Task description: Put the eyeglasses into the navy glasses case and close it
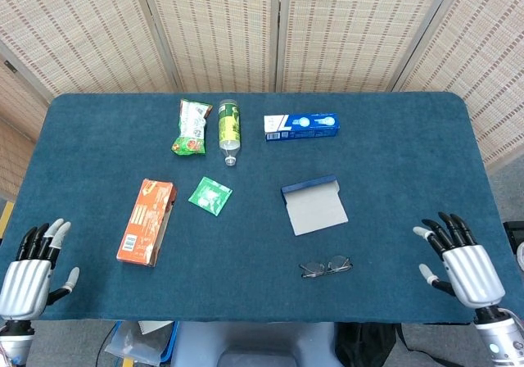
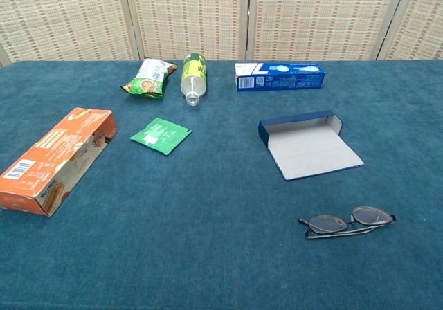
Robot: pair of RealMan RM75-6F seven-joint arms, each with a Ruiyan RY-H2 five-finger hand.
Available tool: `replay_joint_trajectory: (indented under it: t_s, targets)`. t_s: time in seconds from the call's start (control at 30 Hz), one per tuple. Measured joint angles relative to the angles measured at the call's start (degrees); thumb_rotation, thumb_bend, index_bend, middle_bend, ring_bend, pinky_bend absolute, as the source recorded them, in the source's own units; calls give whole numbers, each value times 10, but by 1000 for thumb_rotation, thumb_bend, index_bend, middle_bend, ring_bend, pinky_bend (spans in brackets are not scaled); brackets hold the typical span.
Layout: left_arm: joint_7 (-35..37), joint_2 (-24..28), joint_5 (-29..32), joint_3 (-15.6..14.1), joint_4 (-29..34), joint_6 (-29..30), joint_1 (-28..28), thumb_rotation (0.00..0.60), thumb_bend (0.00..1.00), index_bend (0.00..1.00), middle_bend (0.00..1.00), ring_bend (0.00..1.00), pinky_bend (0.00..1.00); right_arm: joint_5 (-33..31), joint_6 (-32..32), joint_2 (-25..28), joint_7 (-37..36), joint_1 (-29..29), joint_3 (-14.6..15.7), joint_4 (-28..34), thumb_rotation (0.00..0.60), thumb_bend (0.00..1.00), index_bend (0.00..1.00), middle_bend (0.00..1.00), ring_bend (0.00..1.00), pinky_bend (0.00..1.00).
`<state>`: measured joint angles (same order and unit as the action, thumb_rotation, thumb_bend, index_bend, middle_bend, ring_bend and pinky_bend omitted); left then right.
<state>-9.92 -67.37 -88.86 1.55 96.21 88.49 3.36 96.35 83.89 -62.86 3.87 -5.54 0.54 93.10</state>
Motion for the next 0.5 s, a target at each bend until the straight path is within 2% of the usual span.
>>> replay_joint_trajectory:
  t_s: [0.27,0.5]
  targets:
    - [9,2,2,-2,-5,7,-7,600,357,0,0,0,0,21,-80,-19,49,-44,9,14,600,290,245,164,49,63]
    - [16,1,5,-3,-9,11,-12,600,357,0,0,0,0,21,-174,-68,94,-97,13,14,600,290,271,151,49,63]
